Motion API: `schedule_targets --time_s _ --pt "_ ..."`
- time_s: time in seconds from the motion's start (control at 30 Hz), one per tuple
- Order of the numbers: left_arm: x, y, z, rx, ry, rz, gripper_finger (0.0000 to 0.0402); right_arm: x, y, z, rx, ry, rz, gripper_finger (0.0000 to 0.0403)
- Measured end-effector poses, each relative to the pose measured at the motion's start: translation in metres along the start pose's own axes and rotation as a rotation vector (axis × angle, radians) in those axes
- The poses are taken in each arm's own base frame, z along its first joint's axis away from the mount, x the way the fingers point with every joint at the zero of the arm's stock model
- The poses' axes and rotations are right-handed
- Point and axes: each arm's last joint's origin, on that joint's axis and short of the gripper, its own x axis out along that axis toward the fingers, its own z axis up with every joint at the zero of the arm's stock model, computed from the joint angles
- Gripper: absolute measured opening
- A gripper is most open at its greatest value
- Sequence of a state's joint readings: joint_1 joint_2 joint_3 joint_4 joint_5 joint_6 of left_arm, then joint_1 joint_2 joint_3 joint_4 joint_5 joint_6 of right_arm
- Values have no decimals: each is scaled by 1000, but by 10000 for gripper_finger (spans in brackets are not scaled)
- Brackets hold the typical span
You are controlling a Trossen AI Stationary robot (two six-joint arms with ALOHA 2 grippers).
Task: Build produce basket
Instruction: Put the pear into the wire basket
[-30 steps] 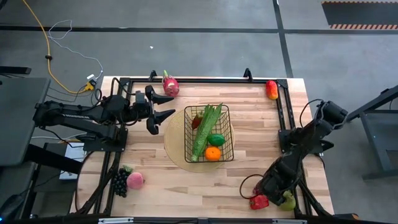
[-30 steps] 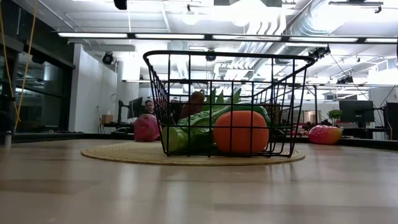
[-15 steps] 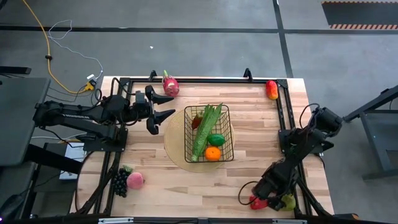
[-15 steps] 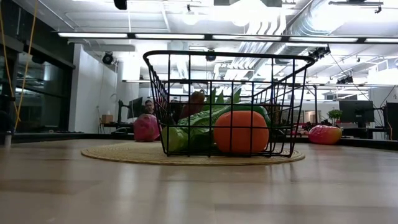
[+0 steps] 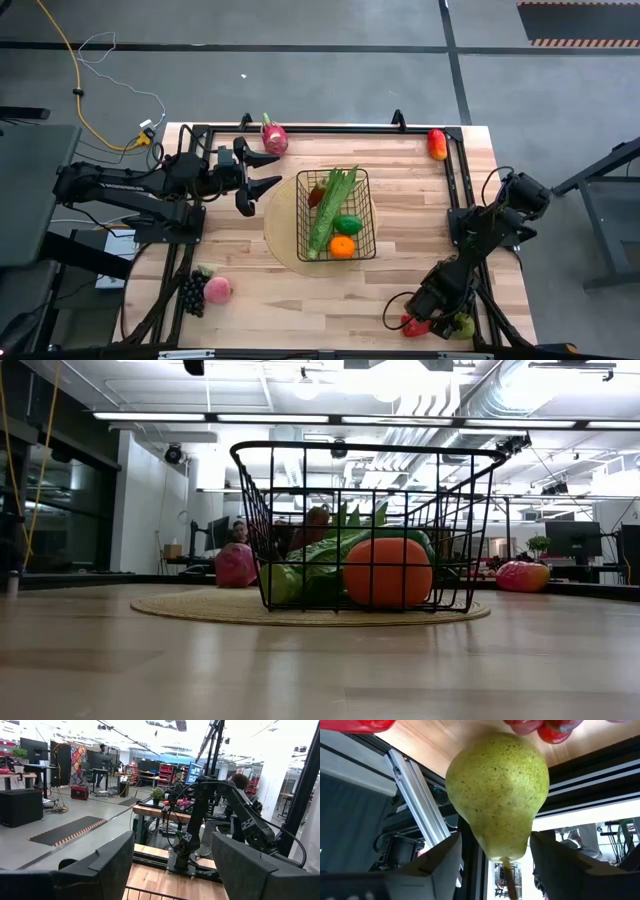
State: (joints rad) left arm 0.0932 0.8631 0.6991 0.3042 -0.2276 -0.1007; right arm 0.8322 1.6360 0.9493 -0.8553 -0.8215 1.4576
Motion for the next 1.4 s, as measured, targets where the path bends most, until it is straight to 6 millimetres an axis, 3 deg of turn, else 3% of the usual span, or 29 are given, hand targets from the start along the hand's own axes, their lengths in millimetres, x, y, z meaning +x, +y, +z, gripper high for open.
schedule_targets --time_s 0.6,0.87,1.03,1.4 --pt "0 1 0 0 -2 19 252 -1 0 -1 -60 3 5 128" --pt "0 0 0 0 -2 19 252 -15 -3 -17 -150 0 65 104" --pt "0 0 0 0 -2 19 252 -36 -10 -33 -261 -22 160 102" --pt "0 1 0 1 -2 19 252 -109 -47 -70 -460 -242 522 101"
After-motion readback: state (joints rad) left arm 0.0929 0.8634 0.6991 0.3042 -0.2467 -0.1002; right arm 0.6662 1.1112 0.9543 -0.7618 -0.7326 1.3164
